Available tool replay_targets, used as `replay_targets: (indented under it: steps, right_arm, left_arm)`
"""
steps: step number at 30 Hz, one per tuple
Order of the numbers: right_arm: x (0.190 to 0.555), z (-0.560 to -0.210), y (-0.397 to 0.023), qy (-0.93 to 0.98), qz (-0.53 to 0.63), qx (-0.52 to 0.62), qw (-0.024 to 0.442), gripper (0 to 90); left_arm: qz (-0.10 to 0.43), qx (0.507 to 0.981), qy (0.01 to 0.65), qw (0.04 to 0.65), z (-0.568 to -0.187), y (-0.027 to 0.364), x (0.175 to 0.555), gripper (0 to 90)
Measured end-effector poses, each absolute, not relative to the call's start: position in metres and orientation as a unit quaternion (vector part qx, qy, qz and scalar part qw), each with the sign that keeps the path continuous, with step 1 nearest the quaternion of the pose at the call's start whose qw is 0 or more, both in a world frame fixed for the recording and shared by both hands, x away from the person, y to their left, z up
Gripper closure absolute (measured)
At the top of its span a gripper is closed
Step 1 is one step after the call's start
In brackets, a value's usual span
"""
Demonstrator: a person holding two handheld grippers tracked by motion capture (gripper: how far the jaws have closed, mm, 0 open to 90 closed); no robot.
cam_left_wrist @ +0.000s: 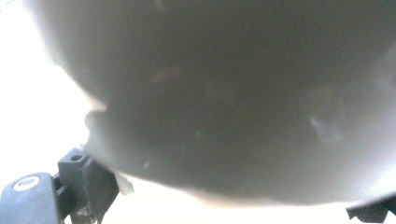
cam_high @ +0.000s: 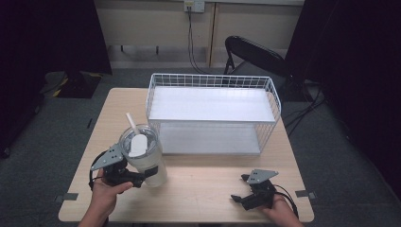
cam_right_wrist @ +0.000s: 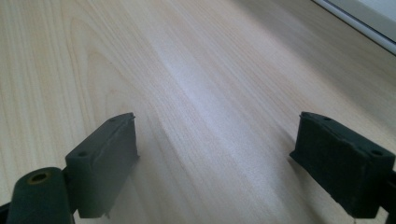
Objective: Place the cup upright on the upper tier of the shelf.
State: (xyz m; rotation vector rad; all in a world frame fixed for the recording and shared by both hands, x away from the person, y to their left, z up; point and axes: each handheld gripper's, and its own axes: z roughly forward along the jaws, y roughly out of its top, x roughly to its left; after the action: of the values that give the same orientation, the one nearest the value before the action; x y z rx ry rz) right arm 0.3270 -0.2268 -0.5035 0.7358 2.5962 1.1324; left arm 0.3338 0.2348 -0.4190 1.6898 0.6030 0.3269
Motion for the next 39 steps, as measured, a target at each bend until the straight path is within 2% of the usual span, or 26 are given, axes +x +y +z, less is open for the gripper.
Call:
replay_targets:
  steps: [15, 39]
  right_arm:
    - [0.327, -0.503, -0.227, 0.882, 0.385, 0.25, 0.107, 12.5]
    - [0.327, -0.503, -0.227, 0.882, 0.385, 0.25, 0.107, 12.6]
  left_arm:
    - [0.137, 0.725, 0.286, 0.612, -0.385, 0.23, 0.351, 9.6]
    - [0.125, 0.737, 0.276, 0.605, -0.337, 0.217, 0.367, 9.6]
